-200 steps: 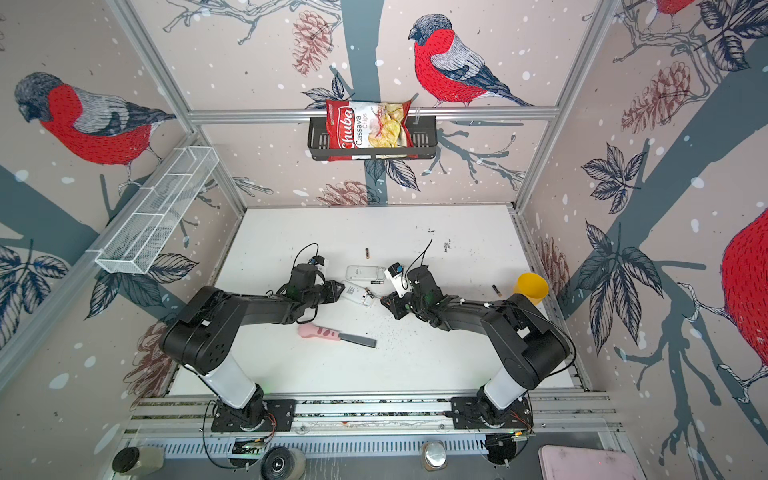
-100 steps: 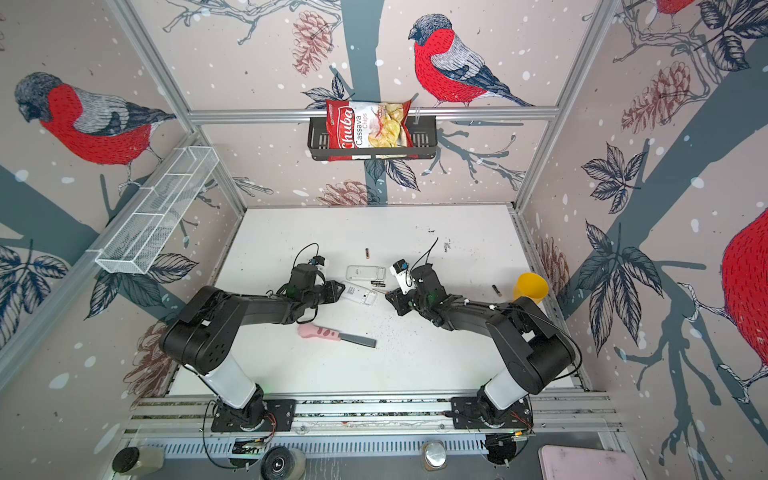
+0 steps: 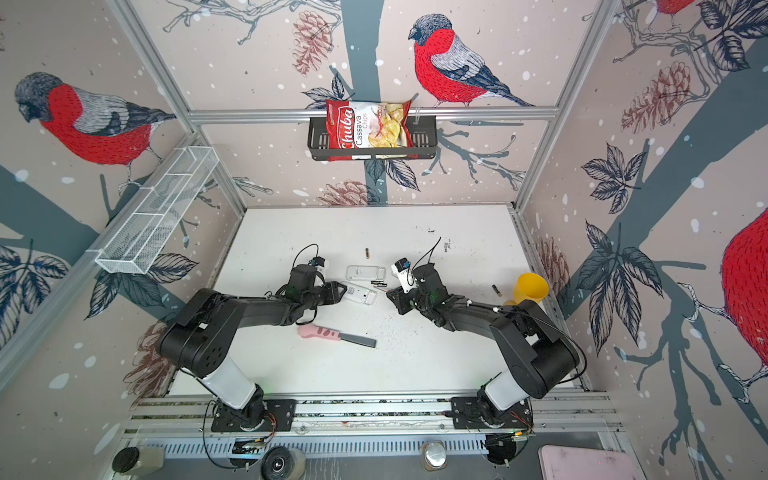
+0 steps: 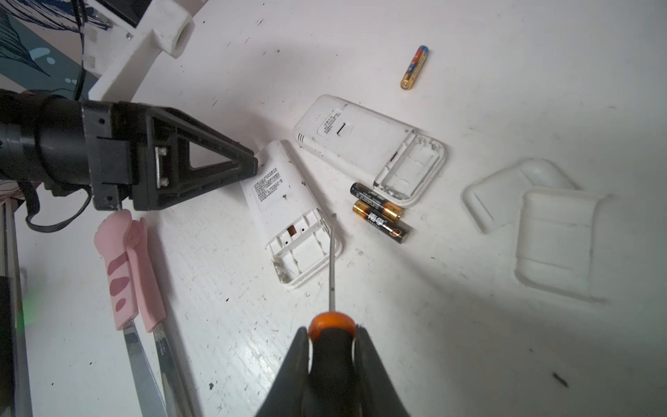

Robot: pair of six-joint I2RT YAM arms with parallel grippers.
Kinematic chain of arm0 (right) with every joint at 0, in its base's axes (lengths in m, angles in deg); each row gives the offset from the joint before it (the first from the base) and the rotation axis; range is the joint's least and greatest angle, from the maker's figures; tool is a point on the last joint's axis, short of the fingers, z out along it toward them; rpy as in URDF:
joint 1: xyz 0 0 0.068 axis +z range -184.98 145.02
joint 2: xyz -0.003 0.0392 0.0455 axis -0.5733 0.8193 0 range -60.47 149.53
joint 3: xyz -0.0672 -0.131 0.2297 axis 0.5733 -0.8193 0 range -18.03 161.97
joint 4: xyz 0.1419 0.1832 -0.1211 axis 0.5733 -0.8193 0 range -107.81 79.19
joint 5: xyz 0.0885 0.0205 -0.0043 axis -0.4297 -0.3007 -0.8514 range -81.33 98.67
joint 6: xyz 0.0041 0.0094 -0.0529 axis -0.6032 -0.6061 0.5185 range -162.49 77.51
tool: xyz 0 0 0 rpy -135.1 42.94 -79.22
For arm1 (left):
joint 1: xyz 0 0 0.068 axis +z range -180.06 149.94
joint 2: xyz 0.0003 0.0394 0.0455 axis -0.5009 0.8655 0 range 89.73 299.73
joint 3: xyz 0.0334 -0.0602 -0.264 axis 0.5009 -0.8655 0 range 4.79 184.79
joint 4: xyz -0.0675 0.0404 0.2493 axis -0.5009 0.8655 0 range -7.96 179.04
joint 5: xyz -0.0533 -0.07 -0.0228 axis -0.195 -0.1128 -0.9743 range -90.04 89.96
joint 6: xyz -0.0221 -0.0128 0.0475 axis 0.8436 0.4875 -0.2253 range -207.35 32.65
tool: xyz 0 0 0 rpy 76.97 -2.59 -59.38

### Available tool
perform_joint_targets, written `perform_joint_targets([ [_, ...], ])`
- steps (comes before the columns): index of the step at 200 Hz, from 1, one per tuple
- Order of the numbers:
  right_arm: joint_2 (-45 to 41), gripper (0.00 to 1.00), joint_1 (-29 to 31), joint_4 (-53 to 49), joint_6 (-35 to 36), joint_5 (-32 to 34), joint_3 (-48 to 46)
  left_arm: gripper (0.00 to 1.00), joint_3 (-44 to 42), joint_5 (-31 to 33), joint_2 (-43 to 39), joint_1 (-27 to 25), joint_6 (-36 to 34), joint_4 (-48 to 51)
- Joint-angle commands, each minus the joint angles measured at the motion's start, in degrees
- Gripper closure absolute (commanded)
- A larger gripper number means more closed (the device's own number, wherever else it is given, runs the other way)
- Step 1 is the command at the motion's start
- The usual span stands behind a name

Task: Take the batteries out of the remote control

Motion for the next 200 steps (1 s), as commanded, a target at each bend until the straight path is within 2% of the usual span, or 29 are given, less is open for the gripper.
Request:
perform_joint_targets([
  [1,-1.4,1.00,-0.6,1.9,-1.5,3.1,-0.2,0.30,-0.8,1.3,-1.9,0.0,0.1,1.4],
  [6,-1.6,0.99,-0.8,1.9,-1.9,4.1,-0.3,0.24,-0.9,1.7,-2.4,0.0,0.2,1.6],
  [12,-1.7,0.99,-1.1,1.8,-2.5,5.8,-0.4,0.07,-1.1,1.9,-3.0,0.0,0.3,1.7],
  [16,-1.8,0.99,-1.4,1.8,-3.0,7.0,-0.4,0.04,-1.2,2.0,-3.4,0.0,0.4,1.6],
  [49,-1.9,0.99,-2.7,4.7,-6.1,12.5,-1.5,0.04,-2.8,3.8,-7.1,-0.7,1.0,1.5],
  [79,-0.1,0.98,-2.5,7.7,-7.6,14.0,-0.8,0.04,-2.4,6.4,-10.8,-2.2,0.8,3.6],
  [102,3.5,0.93,-1.5,8.6,-8.2,14.5,1.6,0.03,-2.0,9.6,-13.6,-3.8,0.4,6.2],
  [150,10.1,0.93,1.1,9.6,-9.9,17.2,5.9,0.03,-2.2,12.4,-19.8,-4.9,0.2,10.8],
  [200,10.2,0.93,3.2,10.5,-11.2,22.9,4.2,0.03,-4.8,14.4,-25.1,-5.3,0.2,12.0],
])
